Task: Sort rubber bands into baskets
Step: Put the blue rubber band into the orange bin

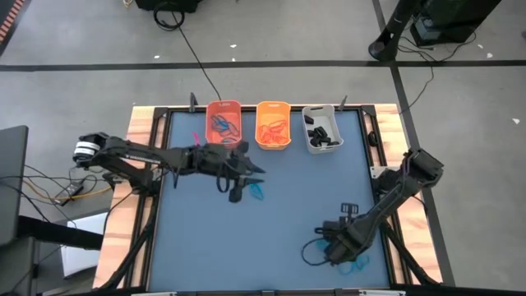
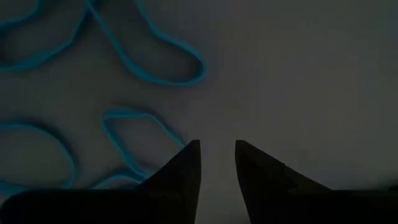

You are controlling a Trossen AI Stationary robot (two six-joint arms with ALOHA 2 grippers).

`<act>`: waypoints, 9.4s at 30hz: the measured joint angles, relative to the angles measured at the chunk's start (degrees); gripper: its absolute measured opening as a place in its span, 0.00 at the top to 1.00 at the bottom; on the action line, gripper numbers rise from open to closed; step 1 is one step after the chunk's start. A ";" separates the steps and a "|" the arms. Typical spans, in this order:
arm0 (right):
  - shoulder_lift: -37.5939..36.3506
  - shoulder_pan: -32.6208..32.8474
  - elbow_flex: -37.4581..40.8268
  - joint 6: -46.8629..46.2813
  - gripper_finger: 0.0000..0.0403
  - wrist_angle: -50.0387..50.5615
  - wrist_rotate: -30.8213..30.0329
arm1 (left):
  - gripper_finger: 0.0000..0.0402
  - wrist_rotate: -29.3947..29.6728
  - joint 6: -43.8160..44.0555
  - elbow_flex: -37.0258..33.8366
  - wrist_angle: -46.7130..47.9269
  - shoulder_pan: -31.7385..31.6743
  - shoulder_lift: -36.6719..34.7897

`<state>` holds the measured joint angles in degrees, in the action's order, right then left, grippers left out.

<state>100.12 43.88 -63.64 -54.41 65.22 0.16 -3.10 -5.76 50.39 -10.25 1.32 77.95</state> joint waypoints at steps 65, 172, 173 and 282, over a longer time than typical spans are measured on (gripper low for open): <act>0.01 -13.16 3.63 -16.89 0.99 -9.04 -63.84 | 0.68 10.36 -4.29 0.04 -36.62 2.43 30.60; 0.83 -28.44 16.75 18.70 0.49 -82.55 -27.08 | 0.98 24.49 1.97 0.04 22.80 -29.81 0.44; 1.80 -28.70 16.61 19.36 0.49 -84.55 -25.53 | 0.97 24.51 2.99 0.04 23.54 -30.65 0.44; -3.58 -31.60 13.92 41.09 0.98 -87.57 -28.02 | 0.38 22.46 -8.22 -24.48 -33.18 5.18 4.33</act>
<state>96.53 12.27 -49.71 -13.32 -22.35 -27.86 19.35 -13.98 25.91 -43.43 6.50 82.28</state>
